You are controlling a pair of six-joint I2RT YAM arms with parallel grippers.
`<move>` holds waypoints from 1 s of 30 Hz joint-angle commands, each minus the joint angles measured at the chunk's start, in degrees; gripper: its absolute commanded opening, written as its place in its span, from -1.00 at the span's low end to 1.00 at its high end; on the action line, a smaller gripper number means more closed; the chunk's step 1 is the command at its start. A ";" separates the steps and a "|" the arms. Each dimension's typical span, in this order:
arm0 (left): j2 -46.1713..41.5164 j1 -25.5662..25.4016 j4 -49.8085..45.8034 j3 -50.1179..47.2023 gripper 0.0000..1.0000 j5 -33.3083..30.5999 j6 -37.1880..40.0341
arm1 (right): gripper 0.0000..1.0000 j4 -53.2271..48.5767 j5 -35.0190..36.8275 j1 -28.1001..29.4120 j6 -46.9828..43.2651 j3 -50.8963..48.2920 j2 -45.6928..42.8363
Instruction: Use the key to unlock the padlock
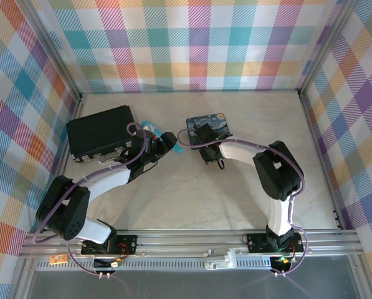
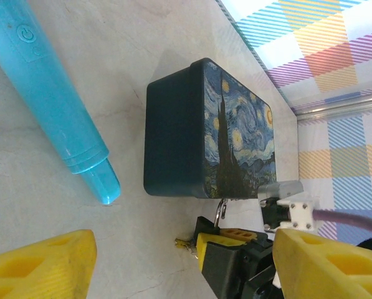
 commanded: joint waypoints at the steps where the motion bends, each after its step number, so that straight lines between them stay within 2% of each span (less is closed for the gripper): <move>1: -2.80 0.63 -2.23 -0.66 0.48 0.24 2.65 | -0.99 1.41 -15.51 -1.40 -3.81 -0.67 -1.92; 6: -4.05 0.61 -1.86 -1.74 0.48 -0.11 3.02 | -0.97 0.60 -28.83 -5.21 -2.87 -0.60 -1.57; 10: -4.05 0.66 -1.19 -1.89 0.48 0.57 2.94 | -0.84 0.66 -32.14 -7.08 -1.01 -0.99 -1.00; 17: -3.70 0.78 -0.77 -1.09 0.48 1.50 3.07 | -0.26 1.27 -26.70 -7.73 1.86 -2.98 -6.70; 20: -3.36 0.99 0.07 -0.66 0.49 1.98 2.78 | -0.12 1.08 -25.10 -7.73 2.77 -4.19 -9.38; 24: -1.75 1.36 1.92 0.27 0.48 3.11 2.08 | -0.03 0.39 -22.32 -7.18 3.97 -5.48 -11.54; 30: 1.78 1.93 4.68 1.87 0.48 5.49 0.70 | -0.04 0.31 -15.73 -3.58 5.20 -5.63 -10.12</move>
